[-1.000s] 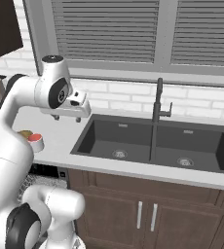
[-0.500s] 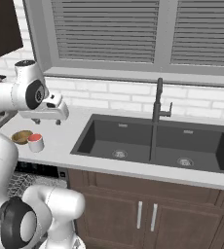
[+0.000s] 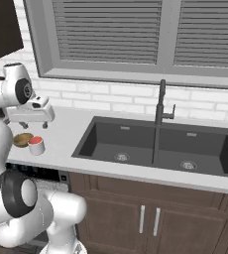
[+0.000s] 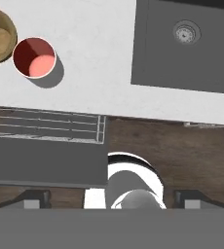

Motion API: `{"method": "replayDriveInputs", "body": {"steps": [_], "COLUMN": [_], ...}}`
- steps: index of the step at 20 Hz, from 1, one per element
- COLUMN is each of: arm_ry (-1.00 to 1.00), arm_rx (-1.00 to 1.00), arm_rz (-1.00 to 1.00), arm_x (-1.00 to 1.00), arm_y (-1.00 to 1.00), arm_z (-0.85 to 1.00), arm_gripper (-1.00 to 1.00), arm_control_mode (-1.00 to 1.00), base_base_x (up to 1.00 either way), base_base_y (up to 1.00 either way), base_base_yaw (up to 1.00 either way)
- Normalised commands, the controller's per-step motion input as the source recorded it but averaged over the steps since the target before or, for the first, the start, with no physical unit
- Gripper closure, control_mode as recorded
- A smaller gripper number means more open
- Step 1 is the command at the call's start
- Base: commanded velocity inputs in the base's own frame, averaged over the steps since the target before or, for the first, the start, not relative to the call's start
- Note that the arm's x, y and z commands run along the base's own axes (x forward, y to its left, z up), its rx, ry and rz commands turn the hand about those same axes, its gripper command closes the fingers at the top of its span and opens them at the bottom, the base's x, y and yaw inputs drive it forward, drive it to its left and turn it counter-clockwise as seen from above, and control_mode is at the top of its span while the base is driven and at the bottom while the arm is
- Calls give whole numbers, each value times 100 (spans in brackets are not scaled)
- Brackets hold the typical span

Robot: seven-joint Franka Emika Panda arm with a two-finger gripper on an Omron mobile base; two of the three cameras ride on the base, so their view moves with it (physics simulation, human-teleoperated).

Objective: Pick up the cup and bowl from the counter, place them in the dishwasher, and close the dishwasher door.

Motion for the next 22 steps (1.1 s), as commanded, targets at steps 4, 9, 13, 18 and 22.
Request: {"method": "replayDriveInputs", "body": {"steps": [4, 9, 13, 18, 22], "arm_ry": [26, 1, -12, -13, -1], "arm_rx": [-1, 0, 1, 3, 1], "arm_rz": [0, 0, -3, -6, -7], "arm_x": [19, 23, 48, 54, 23], "arm_y": [34, 1, 0, 0, 0], "arm_z": [-42, -9, 0, 0, 0], "arm_gripper": [-100, -100, -100, -100, -100], "arm_control_mode": [-100, -100, -100, -100, -100], "base_base_x": [0, 0, 0, 0, 0], "base_base_y": [0, 0, 0, 0, 0], "base_base_yaw": [0, 0, 0, 0, 0]}}
